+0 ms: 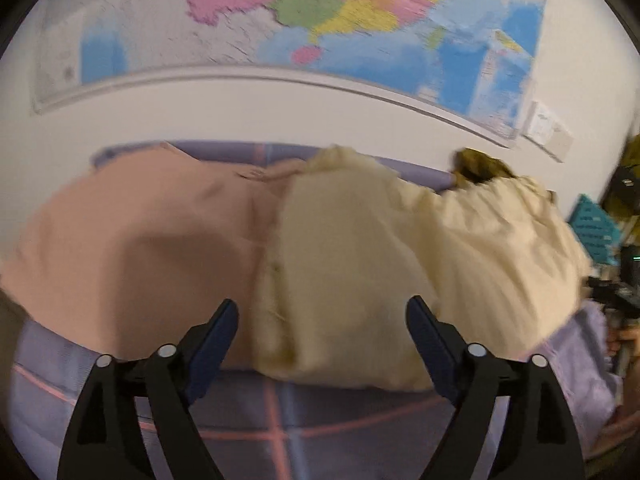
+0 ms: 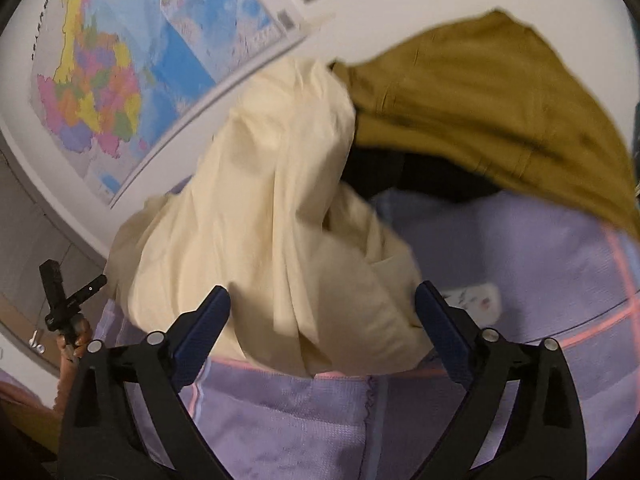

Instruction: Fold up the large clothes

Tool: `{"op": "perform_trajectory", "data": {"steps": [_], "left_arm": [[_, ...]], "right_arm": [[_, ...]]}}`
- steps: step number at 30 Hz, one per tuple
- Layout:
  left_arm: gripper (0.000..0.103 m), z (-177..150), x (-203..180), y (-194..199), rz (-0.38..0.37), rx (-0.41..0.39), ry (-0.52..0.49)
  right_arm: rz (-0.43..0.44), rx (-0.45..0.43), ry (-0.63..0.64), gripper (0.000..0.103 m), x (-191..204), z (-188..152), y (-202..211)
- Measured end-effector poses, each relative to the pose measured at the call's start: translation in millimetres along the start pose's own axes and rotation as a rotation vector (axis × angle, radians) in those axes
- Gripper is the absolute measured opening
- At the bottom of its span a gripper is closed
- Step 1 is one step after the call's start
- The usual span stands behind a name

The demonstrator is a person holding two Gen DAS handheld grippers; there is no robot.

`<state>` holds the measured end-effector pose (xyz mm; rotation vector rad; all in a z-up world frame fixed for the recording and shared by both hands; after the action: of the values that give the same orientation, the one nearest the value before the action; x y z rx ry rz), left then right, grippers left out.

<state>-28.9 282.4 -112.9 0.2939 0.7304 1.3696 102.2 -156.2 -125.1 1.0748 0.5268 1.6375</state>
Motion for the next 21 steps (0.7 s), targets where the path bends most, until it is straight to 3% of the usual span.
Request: {"op": "perform_trajectory", "data": {"steps": [2, 4, 5, 6, 8, 9, 11, 15, 18, 20, 21], "left_arm": [[0.093, -4.1, -8.5, -3.8, -0.015, 0.003, -0.033], [0.09, -9.1, -13.3, -18.7, 0.015, 0.032, -0.042], [0.079, -9.9, -14.6, -23.0, 0.011, 0.04, -0.036], [0.071, -10.0, -16.6, -26.2, 0.021, 0.034, -0.023], [0.042, -9.5, -21.4, -26.8, 0.044, 0.03, -0.014], [0.035, -8.1, -23.7, -18.7, 0.051, 0.016, -0.015], [0.019, -4.1, -30.9, 4.4, -0.022, -0.016, 0.031], [0.017, -6.0, -54.9, 41.9, -0.116, -0.032, 0.04], [0.021, -34.6, -68.5, 55.6, -0.185, 0.019, 0.038], [0.041, -63.4, -66.1, 47.0, -0.18, 0.101, 0.039], [0.044, -75.9, -62.9, 39.3, -0.136, 0.147, 0.026]], "right_arm": [[0.008, 0.005, 0.005, 0.097, 3.7, -0.9, -10.7], [0.004, 0.013, 0.023, 0.089, 9.0, 0.2, -20.8], [0.014, 0.013, 0.022, 0.076, 9.9, -0.2, -21.0], [0.034, 0.022, 0.018, 0.056, 12.6, -0.7, -21.6], [0.107, 0.045, -0.004, 0.033, 19.4, -2.8, -16.0], [0.122, 0.038, 0.003, 0.029, 23.8, -2.5, -7.1], [0.165, 0.009, 0.028, 0.025, 38.7, 0.5, 19.1], [0.215, -0.073, 0.074, 0.023, 51.7, 2.7, 85.6], [0.198, -0.095, 0.071, 0.025, 36.8, -10.1, 123.7], [0.119, -0.042, 0.049, 0.03, 11.0, -28.3, 122.2], [0.053, 0.014, 0.0, 0.034, -10.8, -41.4, 111.2]]}}
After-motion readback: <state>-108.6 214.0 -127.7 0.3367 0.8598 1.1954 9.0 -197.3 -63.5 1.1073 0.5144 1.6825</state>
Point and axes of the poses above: each gripper's, at about its wrist camera, not at the fingertips, and y roughly against the way its jaws point, x to its left, z to its top, the point moved 8 cm from there along -y, roughly the way its jaws point, and after that the axes turned 11 degrees about -z, right-handed, at the moved point
